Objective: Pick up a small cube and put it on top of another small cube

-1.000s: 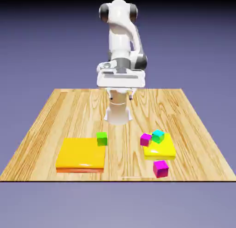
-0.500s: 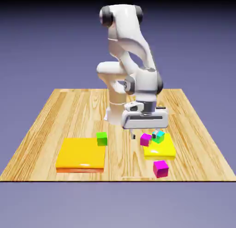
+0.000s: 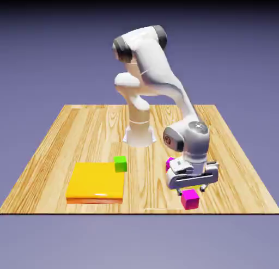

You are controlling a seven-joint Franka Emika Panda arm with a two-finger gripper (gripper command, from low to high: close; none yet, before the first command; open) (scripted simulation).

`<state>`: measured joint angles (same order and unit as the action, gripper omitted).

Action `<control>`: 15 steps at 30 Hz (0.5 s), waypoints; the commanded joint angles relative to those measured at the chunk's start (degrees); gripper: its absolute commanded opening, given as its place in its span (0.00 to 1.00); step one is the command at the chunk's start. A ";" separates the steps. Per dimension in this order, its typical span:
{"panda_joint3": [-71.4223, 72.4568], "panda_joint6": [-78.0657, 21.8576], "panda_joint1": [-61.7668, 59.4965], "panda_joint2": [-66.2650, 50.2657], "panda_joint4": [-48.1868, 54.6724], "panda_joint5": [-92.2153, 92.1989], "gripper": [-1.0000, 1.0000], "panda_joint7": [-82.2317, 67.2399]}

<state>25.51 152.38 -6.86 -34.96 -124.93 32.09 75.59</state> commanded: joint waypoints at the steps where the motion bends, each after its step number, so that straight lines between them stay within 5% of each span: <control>1: 0.00 0.00 0.00 0.00 0.00 0.00 0.00 0.00; 7: 7.22 -6.80 -5.16 10.37 -3.20 -8.33 0.00 -5.64; 15: 3.54 -9.30 4.38 26.98 -14.62 -21.93 0.00 -13.03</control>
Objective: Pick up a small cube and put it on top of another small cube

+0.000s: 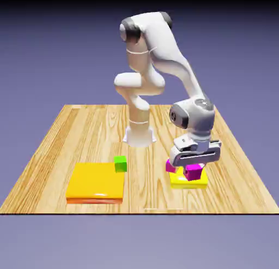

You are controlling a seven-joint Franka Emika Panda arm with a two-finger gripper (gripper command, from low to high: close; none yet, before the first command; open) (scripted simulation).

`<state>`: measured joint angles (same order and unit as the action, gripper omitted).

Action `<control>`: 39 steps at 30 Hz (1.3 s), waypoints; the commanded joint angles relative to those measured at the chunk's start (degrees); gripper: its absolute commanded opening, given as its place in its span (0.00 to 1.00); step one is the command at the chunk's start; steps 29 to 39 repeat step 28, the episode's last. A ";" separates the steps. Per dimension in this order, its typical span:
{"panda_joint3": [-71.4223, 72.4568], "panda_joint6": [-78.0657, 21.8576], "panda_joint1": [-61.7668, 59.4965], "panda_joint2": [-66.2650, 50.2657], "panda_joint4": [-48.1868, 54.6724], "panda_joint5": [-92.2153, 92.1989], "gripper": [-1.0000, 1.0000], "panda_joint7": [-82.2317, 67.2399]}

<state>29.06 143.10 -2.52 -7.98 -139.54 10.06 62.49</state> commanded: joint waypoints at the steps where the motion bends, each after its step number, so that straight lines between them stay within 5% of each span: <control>1: -0.48 -0.33 1.23 2.08 -1.43 -1.60 0.00 -0.85; 13: -5.83 -3.96 15.07 26.19 -18.00 -21.32 0.00 -11.57; 21: -5.57 10.36 14.52 13.63 -20.24 -15.72 0.00 -7.33; 22: -5.57 10.36 14.52 13.63 -20.24 -15.72 1.00 -7.33; 28: -5.79 -1.47 14.97 24.00 -18.39 -20.35 1.00 -10.83; 39: -5.79 -1.47 14.97 24.00 -18.39 -20.35 1.00 -10.83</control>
